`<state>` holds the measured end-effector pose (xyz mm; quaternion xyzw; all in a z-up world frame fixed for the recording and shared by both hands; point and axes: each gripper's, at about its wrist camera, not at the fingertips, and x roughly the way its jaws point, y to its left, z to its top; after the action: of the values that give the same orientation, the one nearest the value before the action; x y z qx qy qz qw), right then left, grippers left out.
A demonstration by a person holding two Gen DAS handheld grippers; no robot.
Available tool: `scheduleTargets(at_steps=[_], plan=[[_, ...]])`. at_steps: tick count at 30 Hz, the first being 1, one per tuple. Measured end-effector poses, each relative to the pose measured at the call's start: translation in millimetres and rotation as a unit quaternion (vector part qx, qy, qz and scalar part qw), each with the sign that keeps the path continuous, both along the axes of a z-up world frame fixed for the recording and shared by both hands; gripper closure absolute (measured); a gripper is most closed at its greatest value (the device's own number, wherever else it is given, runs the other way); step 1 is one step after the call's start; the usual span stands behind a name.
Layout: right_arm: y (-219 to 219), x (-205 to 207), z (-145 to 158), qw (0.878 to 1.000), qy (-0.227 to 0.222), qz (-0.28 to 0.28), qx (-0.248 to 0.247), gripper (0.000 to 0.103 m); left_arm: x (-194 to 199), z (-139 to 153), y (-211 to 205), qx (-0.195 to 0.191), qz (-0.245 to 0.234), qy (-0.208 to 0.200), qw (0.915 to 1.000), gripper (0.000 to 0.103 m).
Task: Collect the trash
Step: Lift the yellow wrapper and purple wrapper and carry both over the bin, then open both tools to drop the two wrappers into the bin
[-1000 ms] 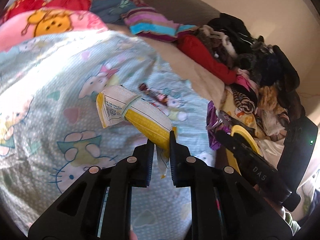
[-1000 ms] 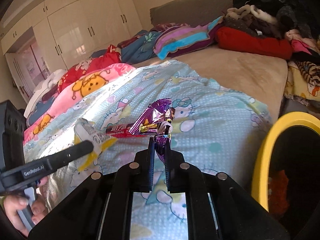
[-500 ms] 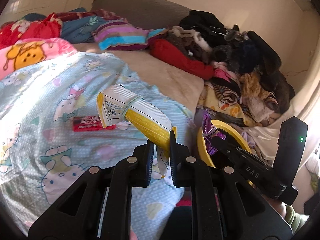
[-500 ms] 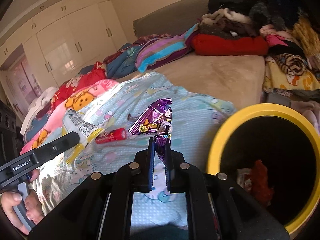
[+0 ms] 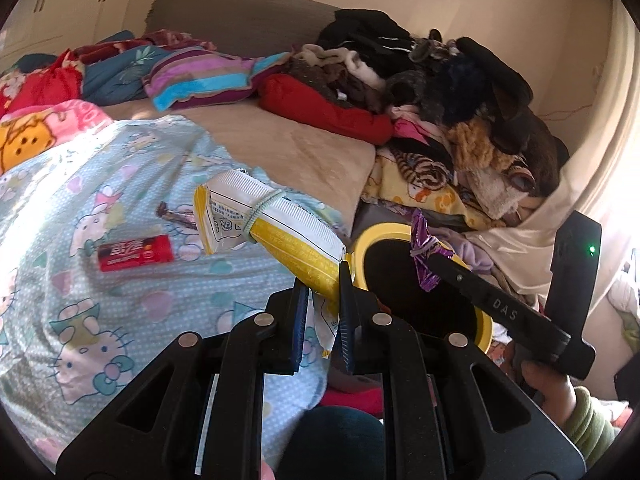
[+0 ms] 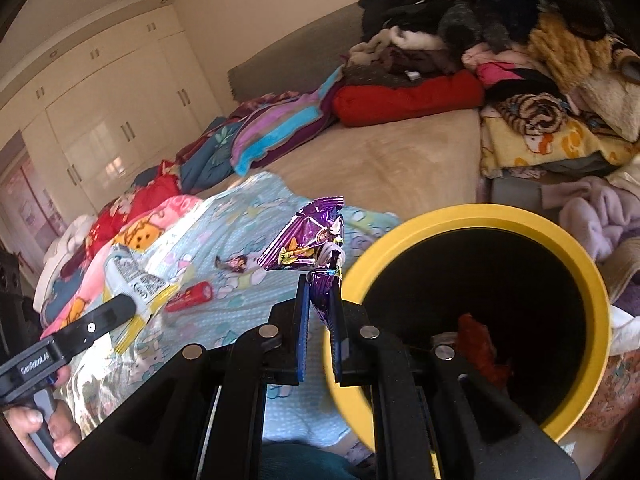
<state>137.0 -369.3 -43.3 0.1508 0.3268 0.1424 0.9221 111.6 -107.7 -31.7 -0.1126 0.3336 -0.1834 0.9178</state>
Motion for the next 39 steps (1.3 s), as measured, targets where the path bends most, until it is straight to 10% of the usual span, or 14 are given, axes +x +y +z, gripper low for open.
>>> scheduleTargets(at_steps=[39], plan=[[-140.8,-6.3,-42.9,0.987,0.058,-0.140,0.058,0.091,37.0,-56.5,-159.0,0.065,-0.174,0.052,0.9813,0.092]])
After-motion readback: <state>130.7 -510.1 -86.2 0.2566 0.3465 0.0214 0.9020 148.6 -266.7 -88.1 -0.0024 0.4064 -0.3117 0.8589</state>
